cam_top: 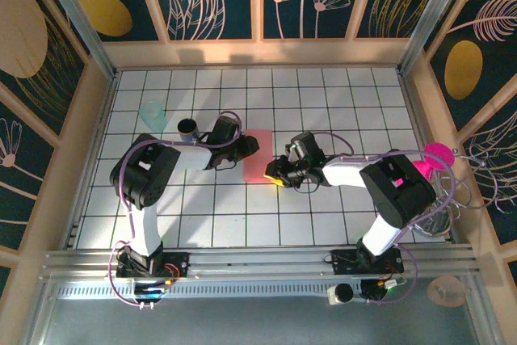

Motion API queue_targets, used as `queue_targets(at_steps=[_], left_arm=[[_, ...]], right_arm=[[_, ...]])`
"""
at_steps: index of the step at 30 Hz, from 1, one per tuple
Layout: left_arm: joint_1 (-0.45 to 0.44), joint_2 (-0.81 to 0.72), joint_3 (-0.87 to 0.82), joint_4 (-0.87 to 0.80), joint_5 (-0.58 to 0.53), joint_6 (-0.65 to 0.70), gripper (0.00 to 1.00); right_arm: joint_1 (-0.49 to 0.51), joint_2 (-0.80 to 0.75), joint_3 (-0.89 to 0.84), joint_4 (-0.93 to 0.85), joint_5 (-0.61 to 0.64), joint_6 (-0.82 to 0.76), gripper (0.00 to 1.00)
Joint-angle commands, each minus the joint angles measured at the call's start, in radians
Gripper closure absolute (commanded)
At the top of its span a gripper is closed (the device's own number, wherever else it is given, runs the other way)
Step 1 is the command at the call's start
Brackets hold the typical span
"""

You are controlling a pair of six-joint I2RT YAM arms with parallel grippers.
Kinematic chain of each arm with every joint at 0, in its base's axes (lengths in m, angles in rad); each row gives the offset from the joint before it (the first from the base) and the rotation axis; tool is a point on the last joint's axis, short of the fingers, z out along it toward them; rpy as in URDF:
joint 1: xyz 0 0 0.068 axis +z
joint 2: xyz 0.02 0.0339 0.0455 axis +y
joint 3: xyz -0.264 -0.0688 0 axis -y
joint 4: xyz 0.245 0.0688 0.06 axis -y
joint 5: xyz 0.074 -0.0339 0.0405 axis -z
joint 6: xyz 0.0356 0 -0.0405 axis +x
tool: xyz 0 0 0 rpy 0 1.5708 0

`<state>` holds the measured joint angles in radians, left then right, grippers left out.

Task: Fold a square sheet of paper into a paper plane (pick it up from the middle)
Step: Fold the triangle a second time at the center of the table.

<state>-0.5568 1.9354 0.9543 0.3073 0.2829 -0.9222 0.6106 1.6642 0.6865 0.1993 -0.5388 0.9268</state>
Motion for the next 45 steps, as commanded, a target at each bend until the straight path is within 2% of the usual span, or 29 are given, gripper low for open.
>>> queue_targets(at_steps=[1, 9, 16, 25, 35, 45], left_arm=[[0.002, 0.001, -0.029, -0.050, 0.004, 0.005, 0.67], [0.002, -0.005, -0.029, -0.048, 0.010, 0.010, 0.66], [0.003, -0.023, -0.032, -0.037, 0.016, 0.013, 0.67], [0.003, -0.110, -0.051, 0.039, 0.029, 0.019, 0.66], [0.003, -0.058, -0.032, -0.013, -0.010, 0.027, 0.68], [0.003, -0.031, -0.035, -0.043, -0.027, 0.029, 0.73]], right_arm=[[0.001, 0.004, 0.006, 0.073, 0.039, 0.026, 0.66], [-0.002, 0.013, 0.004, 0.093, 0.062, 0.042, 0.71], [-0.003, 0.015, 0.005, 0.049, 0.079, 0.041, 0.80], [-0.005, 0.003, -0.005, 0.003, 0.094, 0.035, 1.00], [-0.005, -0.097, -0.068, -0.025, 0.108, 0.004, 1.00], [0.003, -0.070, -0.045, 0.036, 0.074, -0.029, 1.00]])
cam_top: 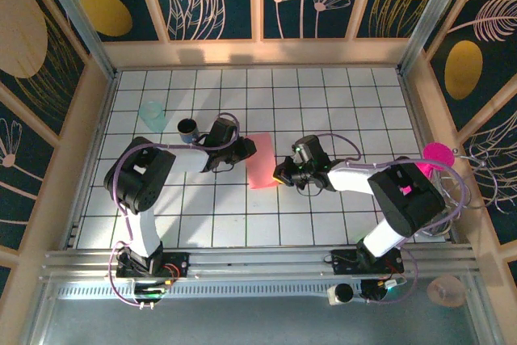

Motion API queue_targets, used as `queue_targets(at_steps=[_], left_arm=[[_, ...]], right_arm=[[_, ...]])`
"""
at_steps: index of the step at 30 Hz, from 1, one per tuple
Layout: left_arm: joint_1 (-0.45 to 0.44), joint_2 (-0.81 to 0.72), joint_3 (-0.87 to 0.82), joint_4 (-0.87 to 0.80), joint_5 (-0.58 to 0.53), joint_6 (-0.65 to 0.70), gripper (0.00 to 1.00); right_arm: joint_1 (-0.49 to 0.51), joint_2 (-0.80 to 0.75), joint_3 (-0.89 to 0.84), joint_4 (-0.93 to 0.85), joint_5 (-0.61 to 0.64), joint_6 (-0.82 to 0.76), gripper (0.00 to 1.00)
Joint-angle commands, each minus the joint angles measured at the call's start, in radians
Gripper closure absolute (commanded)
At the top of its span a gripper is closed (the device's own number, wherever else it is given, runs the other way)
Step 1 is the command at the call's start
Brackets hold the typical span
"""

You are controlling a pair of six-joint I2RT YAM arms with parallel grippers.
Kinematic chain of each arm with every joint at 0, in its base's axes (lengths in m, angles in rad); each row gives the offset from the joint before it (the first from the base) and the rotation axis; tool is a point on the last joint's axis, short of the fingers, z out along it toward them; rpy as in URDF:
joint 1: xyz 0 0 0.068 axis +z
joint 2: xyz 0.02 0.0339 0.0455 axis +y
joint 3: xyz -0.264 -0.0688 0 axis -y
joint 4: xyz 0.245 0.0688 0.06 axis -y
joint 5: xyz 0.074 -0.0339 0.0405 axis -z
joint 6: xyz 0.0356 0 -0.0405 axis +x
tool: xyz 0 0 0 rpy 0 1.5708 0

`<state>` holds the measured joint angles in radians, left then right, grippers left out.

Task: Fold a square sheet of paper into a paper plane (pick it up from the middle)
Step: Fold the triangle a second time at the center of the table.

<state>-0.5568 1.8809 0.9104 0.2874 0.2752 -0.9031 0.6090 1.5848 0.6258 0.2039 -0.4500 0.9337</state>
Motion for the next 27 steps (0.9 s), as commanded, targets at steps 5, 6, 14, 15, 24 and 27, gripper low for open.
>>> queue_targets(at_steps=[5, 6, 14, 15, 24, 27], left_arm=[[0.003, 0.037, 0.003, -0.024, -0.016, 0.012, 0.76], [0.004, 0.040, 0.001, -0.024, -0.017, 0.011, 0.77], [0.004, 0.037, -0.009, -0.033, -0.030, 0.014, 0.81], [0.003, 0.037, -0.007, -0.034, -0.030, 0.015, 0.82], [0.004, 0.018, 0.041, -0.060, -0.027, 0.035, 0.84], [0.004, -0.006, 0.098, -0.098, -0.040, 0.063, 0.84]], right_arm=[[0.021, 0.040, 0.051, 0.086, -0.052, -0.057, 1.00], [0.025, 0.049, 0.060, 0.098, -0.061, -0.058, 1.00], [0.063, 0.149, 0.144, 0.193, -0.079, -0.034, 1.00], [0.064, 0.160, 0.155, 0.197, -0.076, -0.030, 1.00], [0.066, 0.229, 0.178, 0.254, -0.043, 0.022, 1.00], [0.066, 0.243, 0.173, 0.259, -0.035, 0.036, 1.00]])
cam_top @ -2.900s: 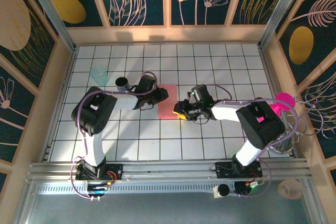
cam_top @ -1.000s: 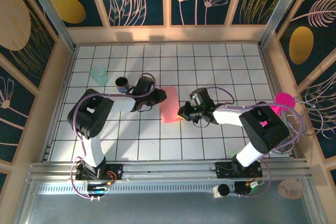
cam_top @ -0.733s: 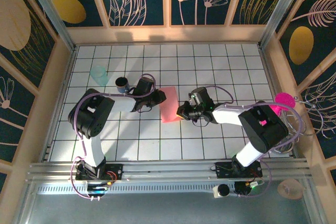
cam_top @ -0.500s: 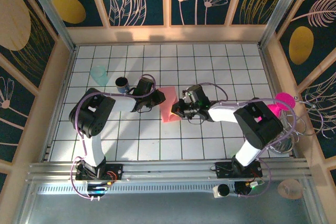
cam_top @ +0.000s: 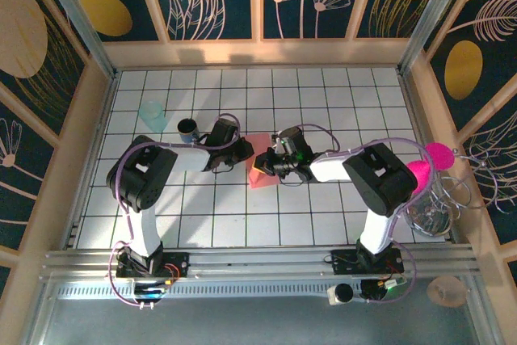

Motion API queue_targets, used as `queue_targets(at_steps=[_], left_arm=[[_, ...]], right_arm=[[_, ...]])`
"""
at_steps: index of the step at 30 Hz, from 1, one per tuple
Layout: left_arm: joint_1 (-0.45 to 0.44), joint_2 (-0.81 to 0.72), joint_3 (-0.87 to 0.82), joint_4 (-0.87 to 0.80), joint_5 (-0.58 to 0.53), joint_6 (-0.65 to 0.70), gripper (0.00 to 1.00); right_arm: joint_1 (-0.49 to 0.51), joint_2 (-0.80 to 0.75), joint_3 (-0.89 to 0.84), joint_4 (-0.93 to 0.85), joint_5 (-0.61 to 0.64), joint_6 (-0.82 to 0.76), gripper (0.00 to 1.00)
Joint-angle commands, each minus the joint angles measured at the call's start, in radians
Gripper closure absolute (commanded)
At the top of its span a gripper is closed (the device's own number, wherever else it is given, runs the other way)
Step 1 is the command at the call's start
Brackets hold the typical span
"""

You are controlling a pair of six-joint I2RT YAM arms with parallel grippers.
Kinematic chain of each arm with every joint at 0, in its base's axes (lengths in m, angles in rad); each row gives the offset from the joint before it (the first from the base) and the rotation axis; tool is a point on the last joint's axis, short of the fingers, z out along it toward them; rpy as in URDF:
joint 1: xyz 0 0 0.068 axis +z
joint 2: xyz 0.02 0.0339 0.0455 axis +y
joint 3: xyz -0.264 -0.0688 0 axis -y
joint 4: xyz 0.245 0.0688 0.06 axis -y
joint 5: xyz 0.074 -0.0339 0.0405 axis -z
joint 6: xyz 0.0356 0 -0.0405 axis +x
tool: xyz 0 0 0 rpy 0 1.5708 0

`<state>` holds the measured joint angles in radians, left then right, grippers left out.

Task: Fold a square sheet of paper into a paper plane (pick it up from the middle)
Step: Fold the triangle a second time at the center of the table.

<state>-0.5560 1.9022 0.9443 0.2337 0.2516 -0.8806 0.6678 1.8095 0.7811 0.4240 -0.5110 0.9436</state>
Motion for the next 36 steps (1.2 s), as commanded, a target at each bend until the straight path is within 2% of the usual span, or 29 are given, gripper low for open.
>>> queue_targets(at_steps=[1, 6, 18, 24, 36], left_arm=[[0.003, -0.038, 0.073, -0.054, -0.033, 0.049, 0.84], [0.007, -0.047, 0.072, -0.080, -0.087, 0.061, 0.83], [0.010, 0.025, 0.057, -0.097, -0.089, 0.049, 0.85], [0.010, 0.038, 0.052, -0.112, -0.099, 0.049, 0.87], [0.009, 0.042, 0.051, -0.113, -0.097, 0.052, 0.87]], right_arm=[[0.007, 0.023, 0.017, 0.037, 0.029, 0.029, 1.00], [0.007, 0.024, 0.004, 0.048, 0.035, 0.044, 1.00], [0.007, 0.030, -0.017, 0.099, 0.065, 0.079, 1.00], [0.007, 0.031, -0.031, 0.098, 0.135, 0.105, 1.00], [0.007, 0.065, -0.021, 0.122, 0.135, 0.113, 1.00]])
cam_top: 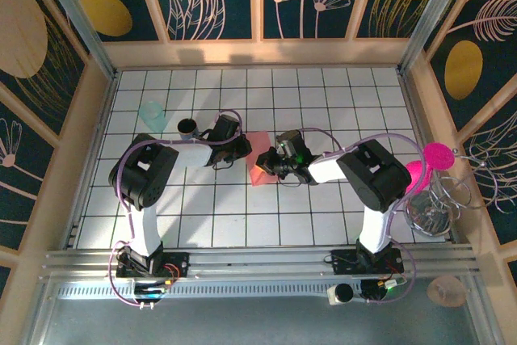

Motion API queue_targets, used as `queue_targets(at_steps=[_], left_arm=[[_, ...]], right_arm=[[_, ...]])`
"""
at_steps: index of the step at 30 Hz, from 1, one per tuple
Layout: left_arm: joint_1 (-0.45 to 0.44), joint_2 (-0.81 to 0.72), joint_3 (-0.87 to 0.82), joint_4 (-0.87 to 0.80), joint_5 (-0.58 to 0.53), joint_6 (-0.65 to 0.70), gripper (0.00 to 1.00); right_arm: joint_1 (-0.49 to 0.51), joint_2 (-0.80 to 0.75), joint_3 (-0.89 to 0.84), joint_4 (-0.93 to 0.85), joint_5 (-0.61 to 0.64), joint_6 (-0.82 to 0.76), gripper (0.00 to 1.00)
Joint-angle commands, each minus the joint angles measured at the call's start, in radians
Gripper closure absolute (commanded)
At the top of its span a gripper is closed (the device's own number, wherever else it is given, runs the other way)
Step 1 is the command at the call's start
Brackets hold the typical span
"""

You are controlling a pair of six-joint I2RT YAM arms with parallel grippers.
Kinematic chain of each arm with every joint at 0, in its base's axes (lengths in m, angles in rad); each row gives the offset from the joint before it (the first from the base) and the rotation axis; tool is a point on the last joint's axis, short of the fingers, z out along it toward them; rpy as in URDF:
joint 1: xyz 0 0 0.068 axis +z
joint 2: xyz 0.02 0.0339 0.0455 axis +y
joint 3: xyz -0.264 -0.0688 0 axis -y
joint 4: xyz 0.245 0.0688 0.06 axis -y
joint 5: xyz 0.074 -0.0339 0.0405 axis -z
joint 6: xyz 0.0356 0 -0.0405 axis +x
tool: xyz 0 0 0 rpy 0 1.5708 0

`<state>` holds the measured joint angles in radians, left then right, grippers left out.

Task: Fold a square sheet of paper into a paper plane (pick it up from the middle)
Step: Fold the triangle a second time at the center of the table.

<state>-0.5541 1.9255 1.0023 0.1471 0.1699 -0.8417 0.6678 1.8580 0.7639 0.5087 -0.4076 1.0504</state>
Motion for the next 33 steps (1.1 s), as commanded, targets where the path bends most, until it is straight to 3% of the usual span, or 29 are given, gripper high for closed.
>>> queue_targets(at_steps=[1, 33], left_arm=[[0.007, 0.019, -0.006, -0.026, -0.015, 0.013, 0.87], [0.008, 0.018, -0.014, -0.026, -0.012, 0.017, 0.87]], right_arm=[[0.007, 0.017, -0.003, 0.040, 0.033, 0.010, 1.00], [0.006, 0.036, -0.002, 0.038, 0.070, 0.038, 1.00]])
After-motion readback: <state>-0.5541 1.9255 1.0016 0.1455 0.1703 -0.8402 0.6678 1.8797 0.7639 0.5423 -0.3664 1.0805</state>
